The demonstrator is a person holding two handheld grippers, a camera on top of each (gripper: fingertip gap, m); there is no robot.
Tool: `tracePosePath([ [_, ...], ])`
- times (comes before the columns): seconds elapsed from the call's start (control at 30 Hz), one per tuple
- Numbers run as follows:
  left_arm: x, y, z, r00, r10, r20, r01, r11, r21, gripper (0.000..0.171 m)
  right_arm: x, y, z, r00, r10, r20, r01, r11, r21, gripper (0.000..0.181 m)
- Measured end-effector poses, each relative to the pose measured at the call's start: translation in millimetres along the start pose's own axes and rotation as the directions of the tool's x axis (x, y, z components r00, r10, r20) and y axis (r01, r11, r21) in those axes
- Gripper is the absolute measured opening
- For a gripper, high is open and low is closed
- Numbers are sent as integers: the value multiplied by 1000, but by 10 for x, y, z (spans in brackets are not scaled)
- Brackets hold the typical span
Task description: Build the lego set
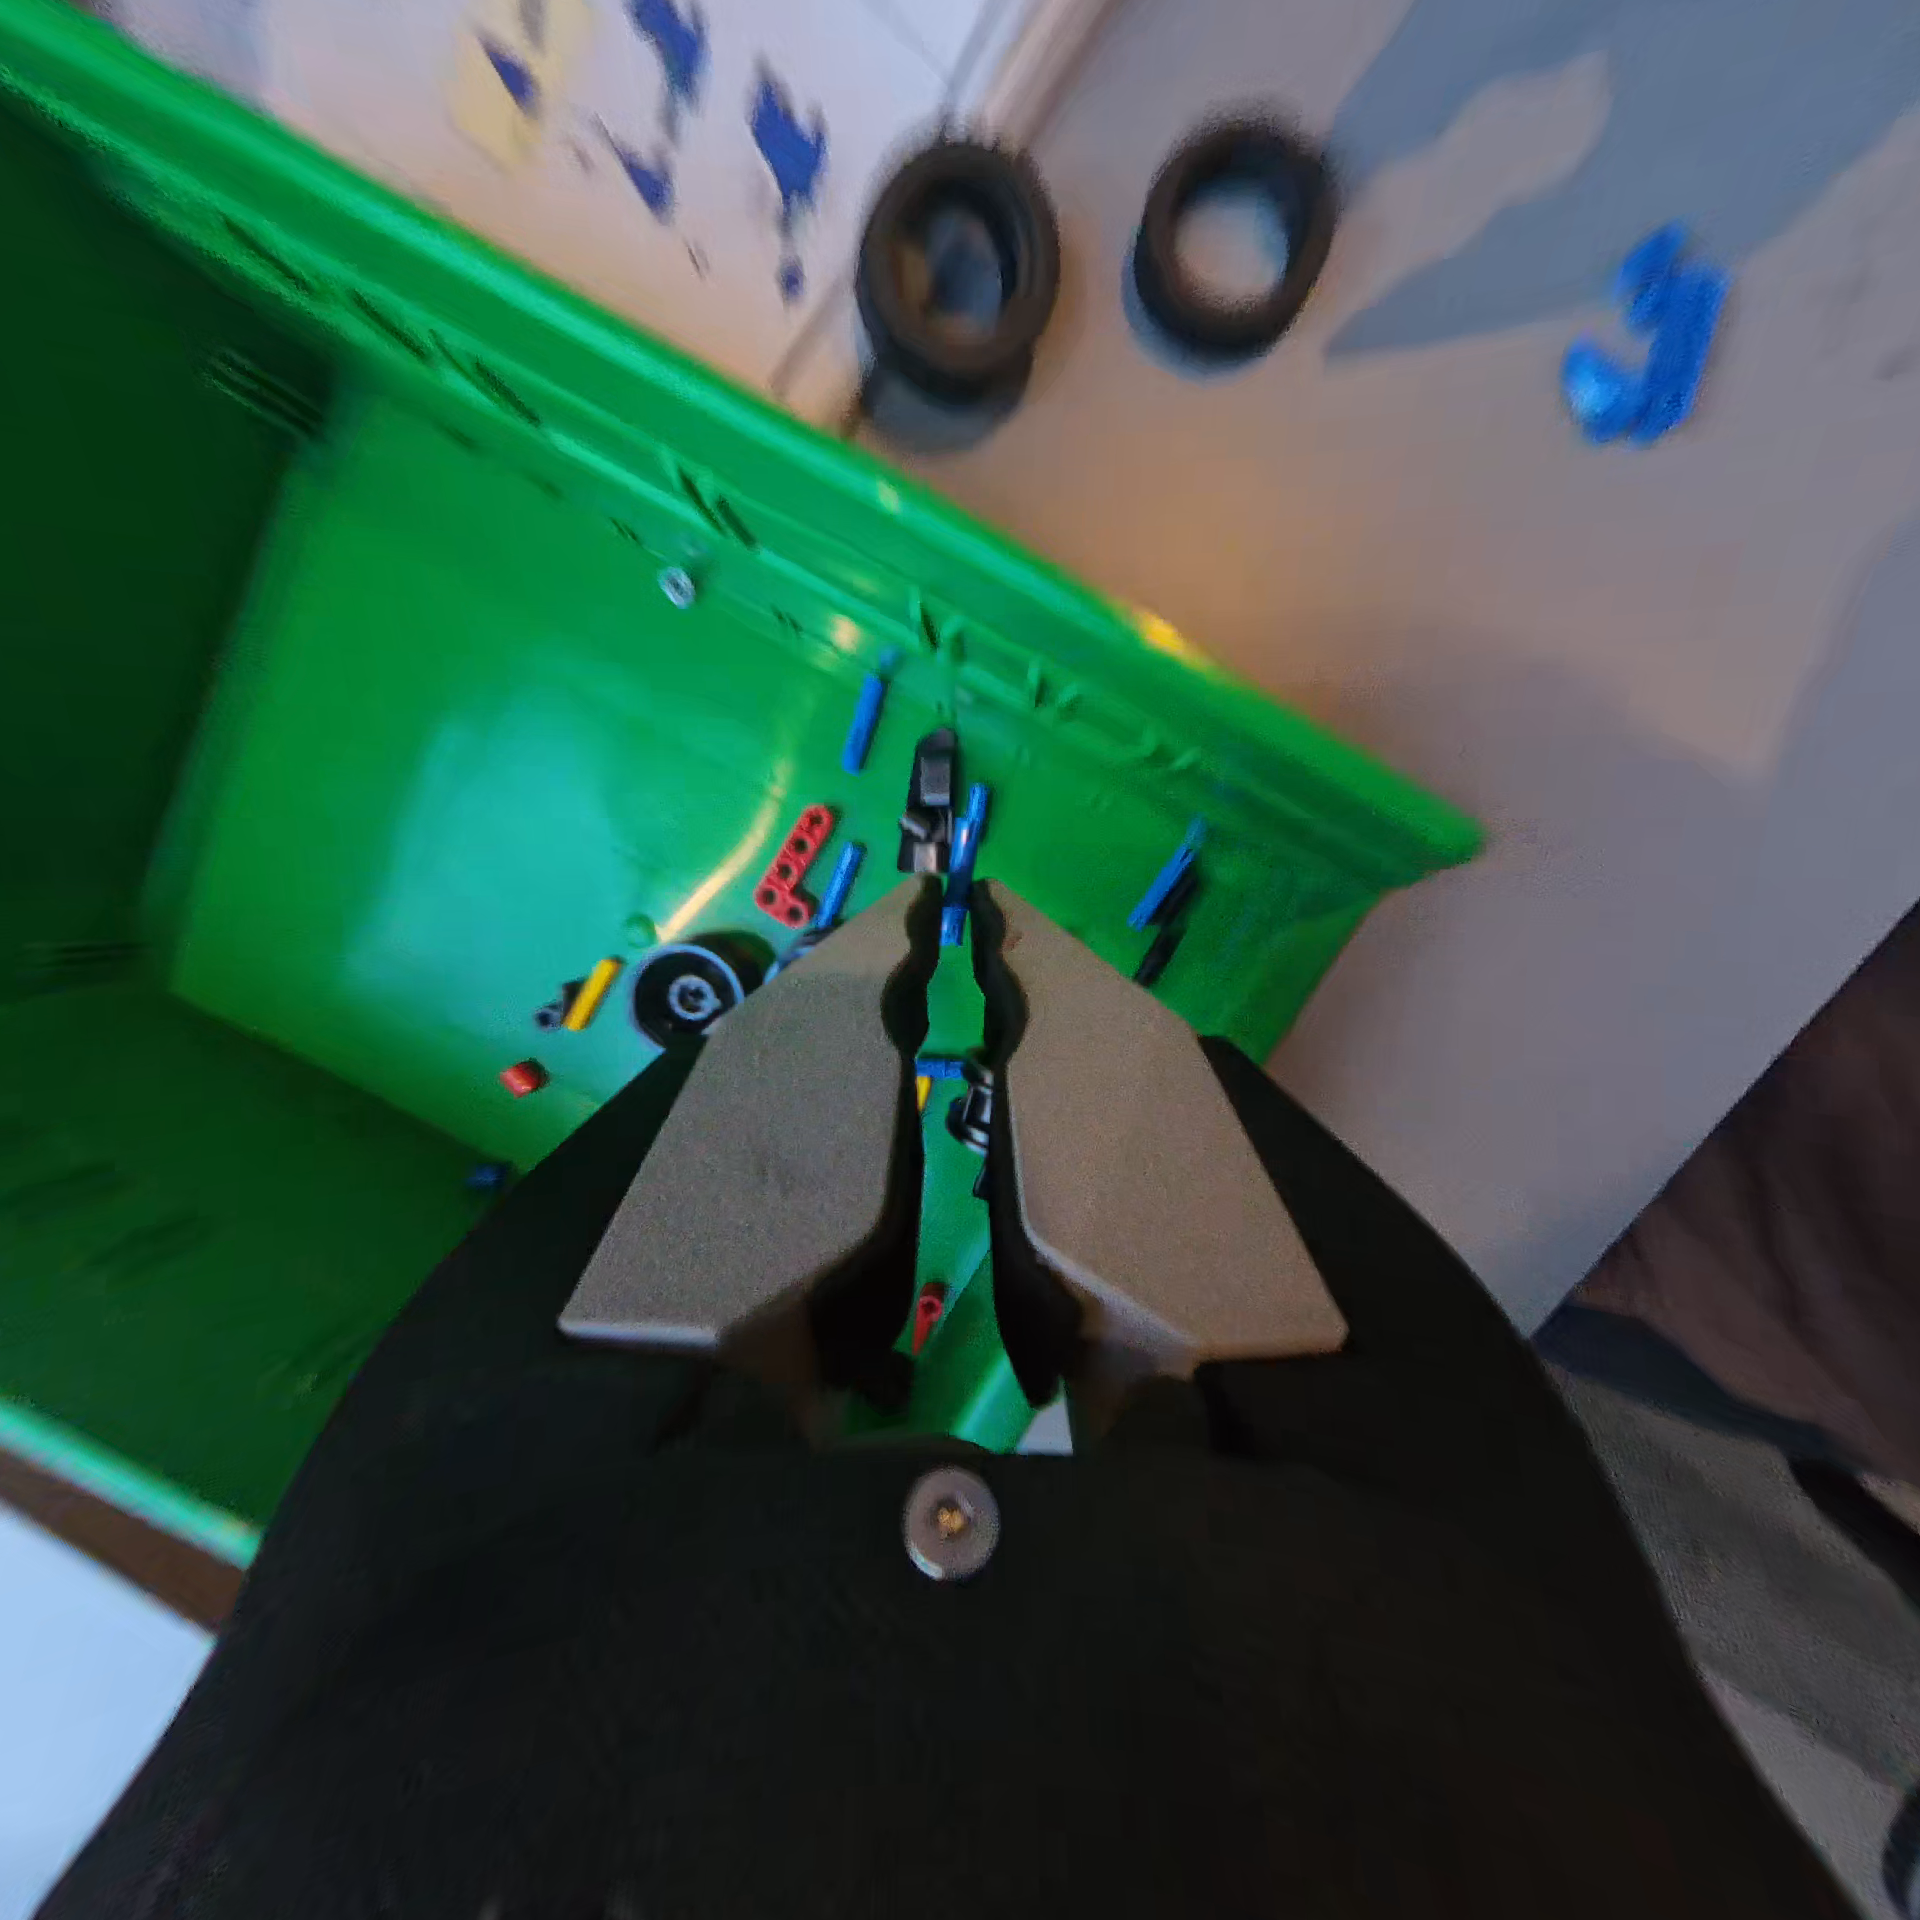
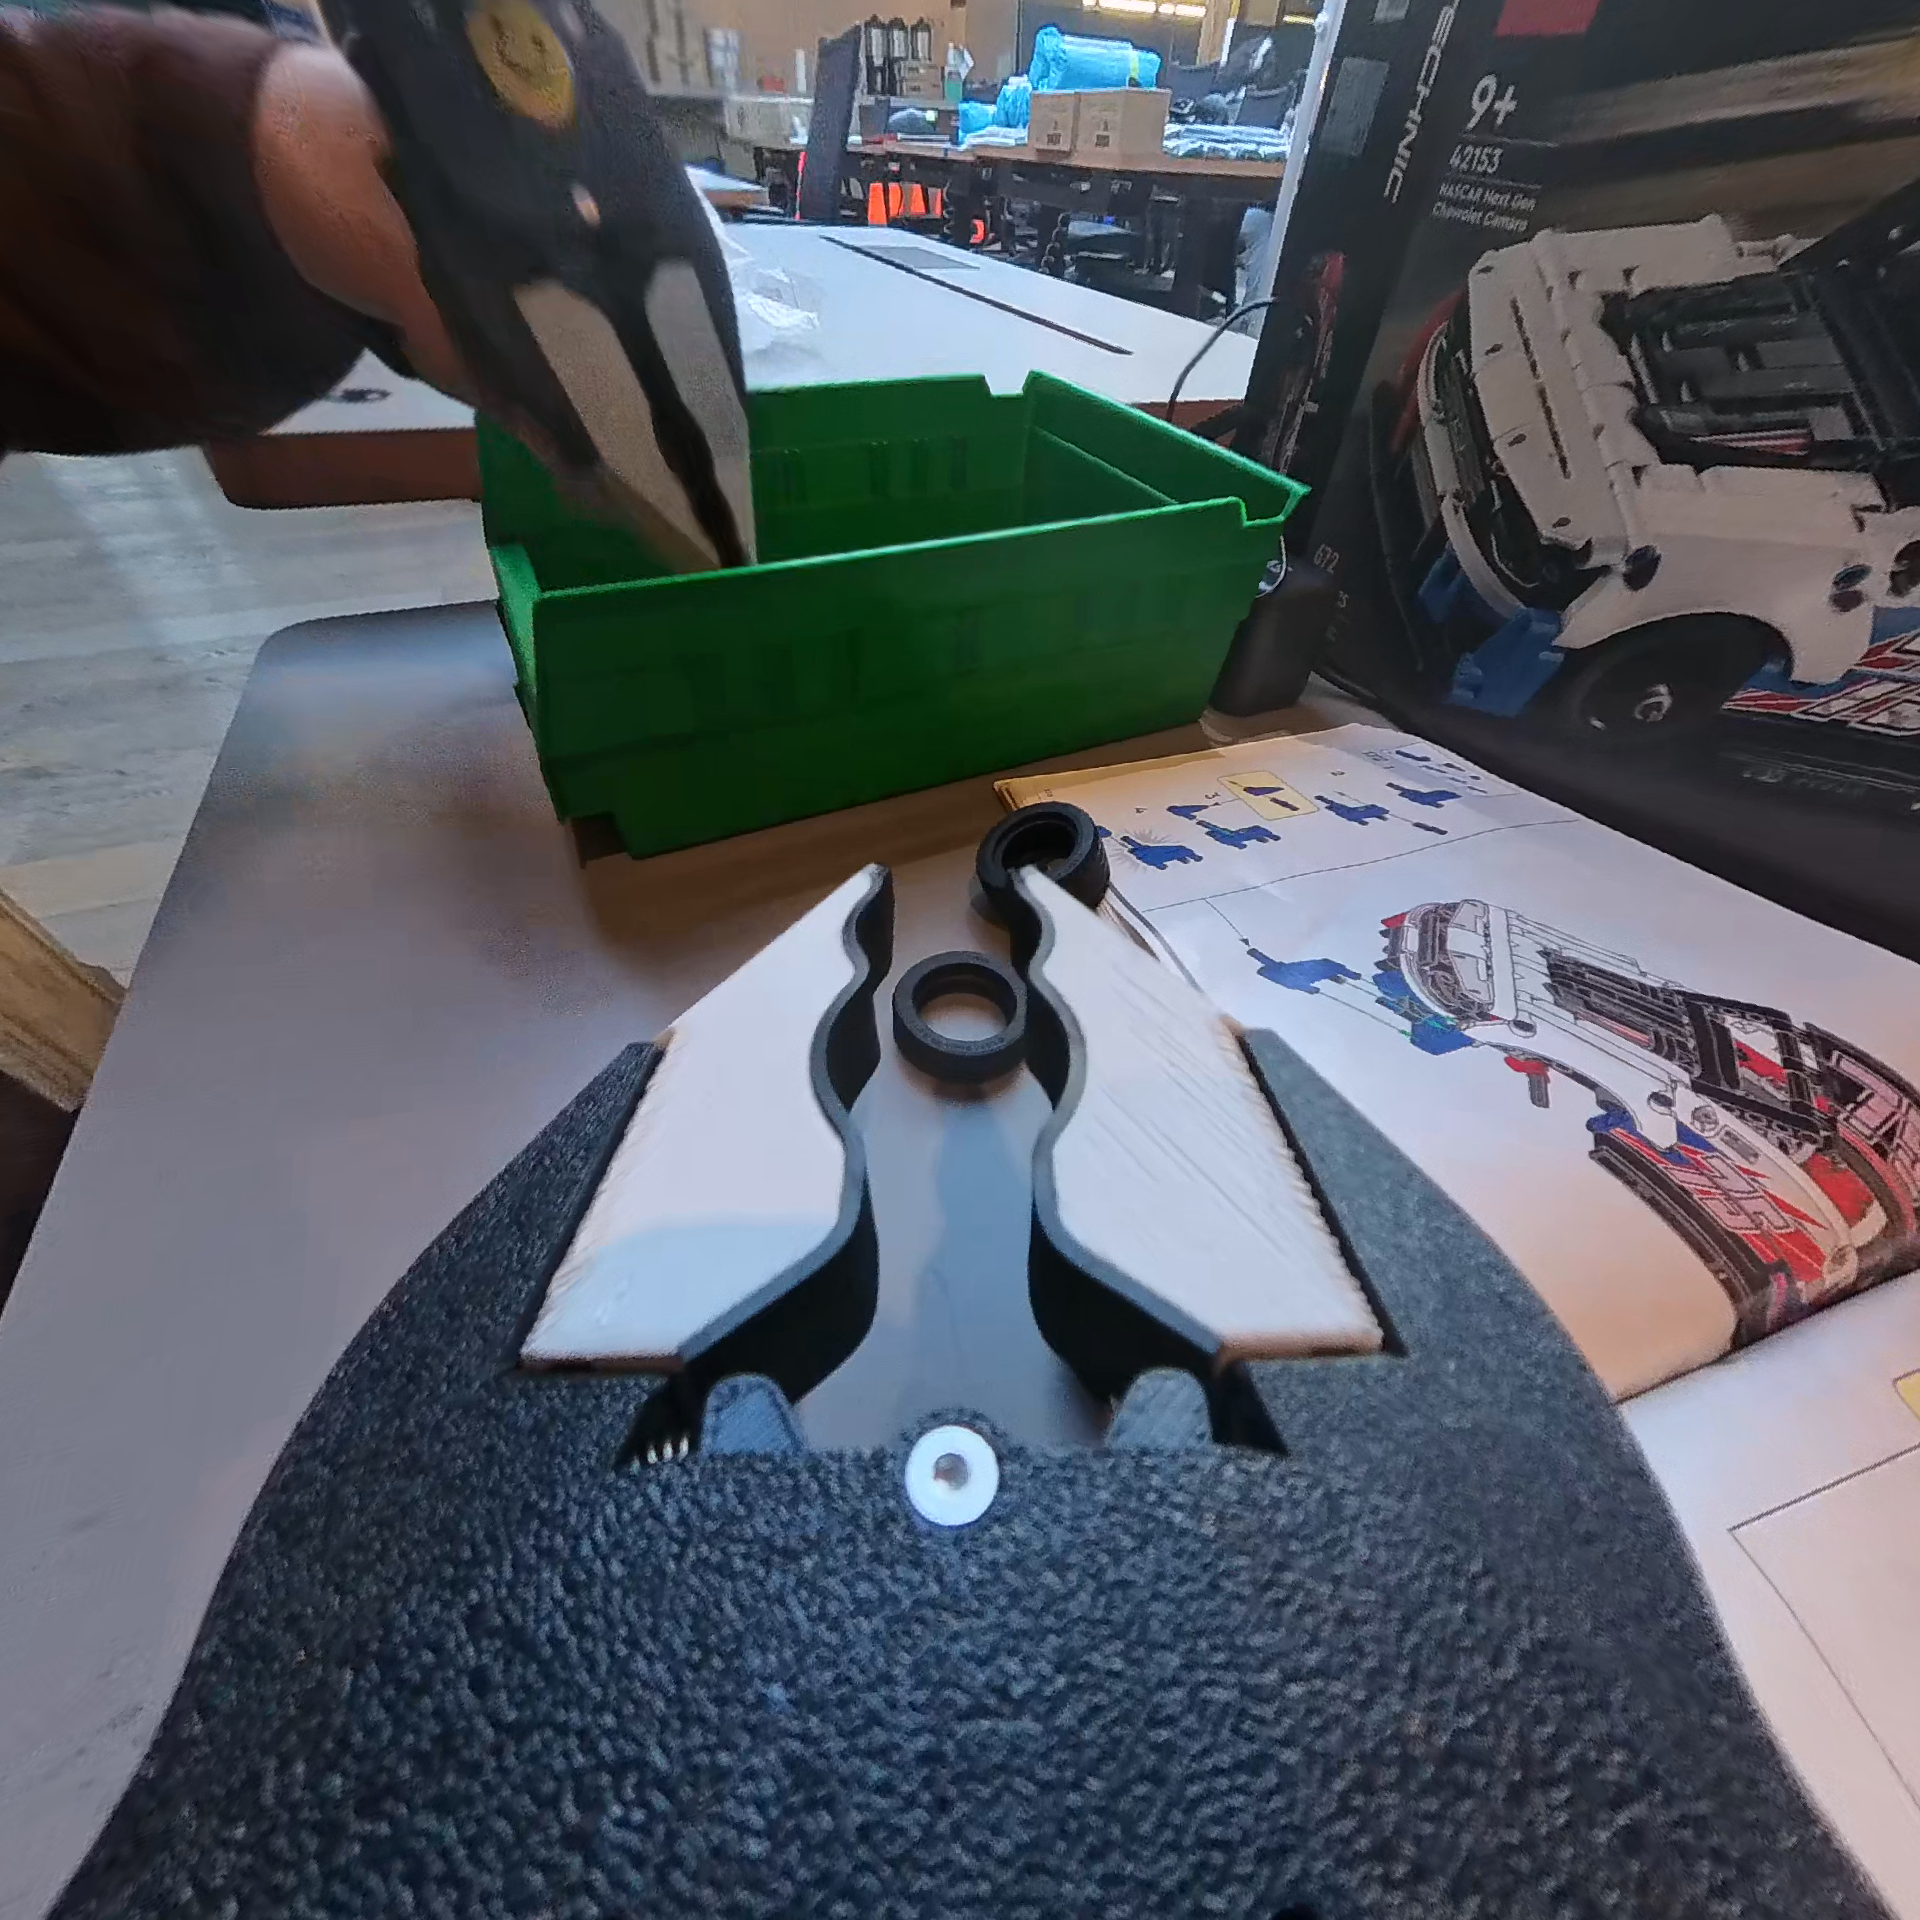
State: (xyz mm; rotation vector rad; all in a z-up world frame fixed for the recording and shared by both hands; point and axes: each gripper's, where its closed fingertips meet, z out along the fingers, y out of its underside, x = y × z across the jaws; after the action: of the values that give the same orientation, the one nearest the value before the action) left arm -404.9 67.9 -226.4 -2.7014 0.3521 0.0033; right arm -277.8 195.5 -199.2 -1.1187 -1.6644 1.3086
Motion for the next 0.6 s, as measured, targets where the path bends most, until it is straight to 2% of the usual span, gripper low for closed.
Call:
tracePosePath([
  [0.1,210,-481,-468,996,13,93,-32,977,213,2,-5,-63,-38,1000,-10,-9,10,1000,21,22],
  [0.17,632,-810,-618,996,56,76,-79,934,347,2,-13,-97,-56,1000,-18,-13,18,999,31,21],
  [0.2,889,-914,-572,997,77,29,-82,922,379,2,-17,-106,-61,1000,-21,-15,21,999,34,20],
  [0.3,1398,-936,-47,994,86,-72,-59,947,317,2,-31,-121,-69,999,-30,-14,31,999,34,20],
  [0.37,1536,-807,381,989,31,-141,2,973,230,2,-41,-134,-79,999,-42,-18,43,999,33,20],
  [0.43,1515,-659,694,990,-28,-141,51,986,160,2,-52,-159,-97,998,-59,-26,60,997,39,20],
  [0.5,1516,-520,859,989,-40,-141,55,993,104,2,-61,-179,-110,997,-72,-33,73,996,42,19],
  [0.6,1496,-514,897,995,-13,-101,26,991,129,7,-74,-198,-119,996,-80,-35,81,996,45,19],
])
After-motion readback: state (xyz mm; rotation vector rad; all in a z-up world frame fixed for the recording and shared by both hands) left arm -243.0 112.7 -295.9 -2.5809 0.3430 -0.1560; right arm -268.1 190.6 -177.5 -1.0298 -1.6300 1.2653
